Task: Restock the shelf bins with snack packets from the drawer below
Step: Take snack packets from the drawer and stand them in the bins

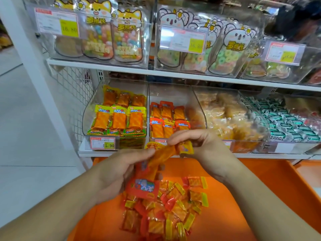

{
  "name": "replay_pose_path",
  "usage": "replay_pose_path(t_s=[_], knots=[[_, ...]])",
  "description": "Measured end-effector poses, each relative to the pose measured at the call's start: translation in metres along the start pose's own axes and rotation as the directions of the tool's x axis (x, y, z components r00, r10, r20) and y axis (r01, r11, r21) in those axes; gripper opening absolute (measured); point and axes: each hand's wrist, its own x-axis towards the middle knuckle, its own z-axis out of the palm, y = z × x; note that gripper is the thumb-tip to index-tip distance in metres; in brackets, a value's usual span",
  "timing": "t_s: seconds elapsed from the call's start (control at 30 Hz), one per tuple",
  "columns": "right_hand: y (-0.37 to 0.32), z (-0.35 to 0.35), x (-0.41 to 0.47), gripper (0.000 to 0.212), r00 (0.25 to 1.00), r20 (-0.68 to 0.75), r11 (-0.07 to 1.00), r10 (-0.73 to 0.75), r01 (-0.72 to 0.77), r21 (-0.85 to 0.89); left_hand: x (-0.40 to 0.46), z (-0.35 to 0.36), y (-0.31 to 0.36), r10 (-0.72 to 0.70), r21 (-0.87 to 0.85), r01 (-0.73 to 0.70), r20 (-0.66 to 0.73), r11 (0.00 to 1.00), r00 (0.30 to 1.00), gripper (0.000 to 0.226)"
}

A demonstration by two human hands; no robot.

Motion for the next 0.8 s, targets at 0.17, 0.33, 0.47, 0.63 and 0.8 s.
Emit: replay_pose_path(t_s=[0.17,0.33,0.47,0.63,0.8], knots=[[0.008,-0.003,-0.006,0.049,0.989,-0.141,0.995,0.046,-0.058,-0.078,-0.009,0.002,0.002,0.12,0.024,-0.119,-0.046,0.993,0.992,0.028],[-0.002,0.003,-0.005,0.029,0.913,-0.079,0.913,0.399,-0.388,0.13,-0.015,0.005,-0.002,0.181,0.091,-0.17,-0.136,0.981,0.974,0.031],[0.005,0.016,-0.018,0.029,0.956,-0.151,0.961,0.25,-0.264,-0.083,-0.016,0.007,-0.004,0.189,0.289,-0.144,-0.133,0.946,0.973,0.031],[0.002,0.021,-0.014,0.028,0.965,-0.245,0.923,0.089,-0.172,-0.344,-0.018,0.011,-0.011,0.154,0.383,-0.122,-0.055,0.916,0.986,0.032],[0.007,0.035,-0.015,0.026,0.95,-0.284,0.919,0.13,-0.223,-0.324,-0.016,0.012,-0.011,0.199,0.391,-0.166,-0.046,0.905,0.979,0.047]])
